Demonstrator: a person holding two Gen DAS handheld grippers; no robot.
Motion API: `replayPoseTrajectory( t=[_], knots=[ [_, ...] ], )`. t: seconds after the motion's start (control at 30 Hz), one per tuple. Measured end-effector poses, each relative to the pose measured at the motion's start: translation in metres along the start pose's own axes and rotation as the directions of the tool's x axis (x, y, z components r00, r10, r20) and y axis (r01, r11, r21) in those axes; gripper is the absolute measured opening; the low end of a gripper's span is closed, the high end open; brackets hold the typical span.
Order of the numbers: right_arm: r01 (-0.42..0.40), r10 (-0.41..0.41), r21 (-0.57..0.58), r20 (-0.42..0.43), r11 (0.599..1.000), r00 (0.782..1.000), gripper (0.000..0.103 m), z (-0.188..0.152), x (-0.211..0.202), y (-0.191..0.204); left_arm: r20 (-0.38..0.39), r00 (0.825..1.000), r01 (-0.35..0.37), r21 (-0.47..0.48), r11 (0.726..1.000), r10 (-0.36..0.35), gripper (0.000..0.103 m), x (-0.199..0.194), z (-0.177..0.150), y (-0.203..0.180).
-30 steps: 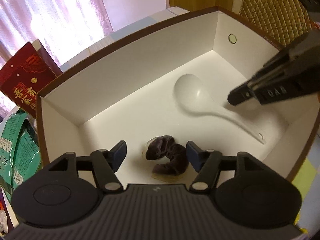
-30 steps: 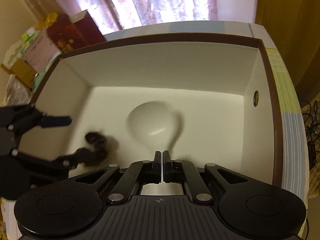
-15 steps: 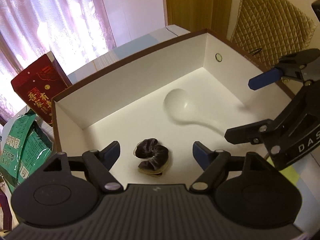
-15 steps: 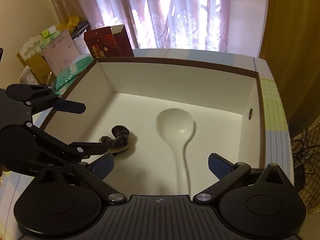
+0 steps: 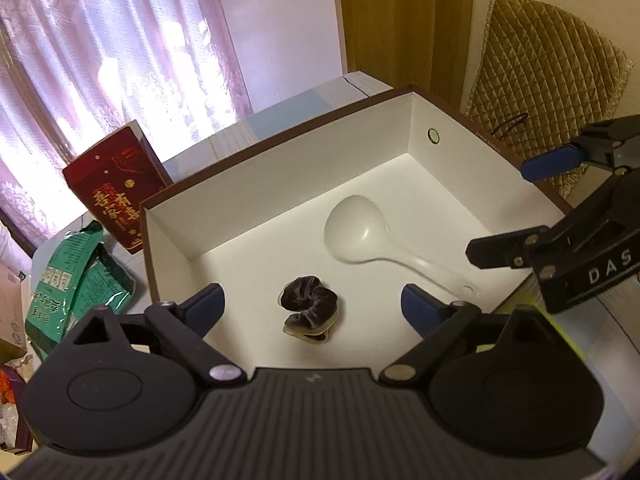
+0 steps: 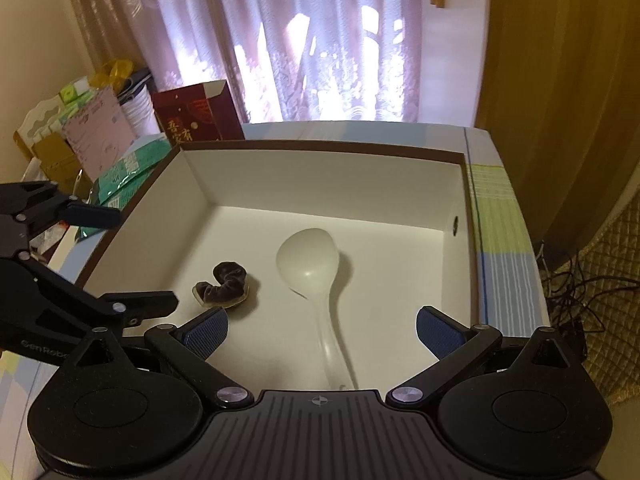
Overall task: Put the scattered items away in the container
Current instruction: 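Open both tools to drop the scrunchie and scoop into the box, then move both tools back toward the remaining items on the table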
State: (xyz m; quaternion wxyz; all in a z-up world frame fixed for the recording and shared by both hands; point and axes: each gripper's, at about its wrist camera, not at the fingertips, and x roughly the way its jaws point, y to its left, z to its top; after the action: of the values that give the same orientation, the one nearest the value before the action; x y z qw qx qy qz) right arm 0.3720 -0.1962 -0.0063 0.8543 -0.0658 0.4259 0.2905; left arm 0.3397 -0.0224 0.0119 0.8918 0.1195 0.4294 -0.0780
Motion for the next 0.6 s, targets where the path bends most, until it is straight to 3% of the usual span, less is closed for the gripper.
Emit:
replayPoseTrajectory(
  t=[0.6],
  knots=[
    [0.008, -0.009, 0.035, 0.051, 0.999, 0.999, 0.103, -0.016, -0.048, 0.009, 0.064, 0.998, -0.013, -0.029, 1.0, 0.014, 0.097, -0.057, -0.02, -0.014]
  ],
)
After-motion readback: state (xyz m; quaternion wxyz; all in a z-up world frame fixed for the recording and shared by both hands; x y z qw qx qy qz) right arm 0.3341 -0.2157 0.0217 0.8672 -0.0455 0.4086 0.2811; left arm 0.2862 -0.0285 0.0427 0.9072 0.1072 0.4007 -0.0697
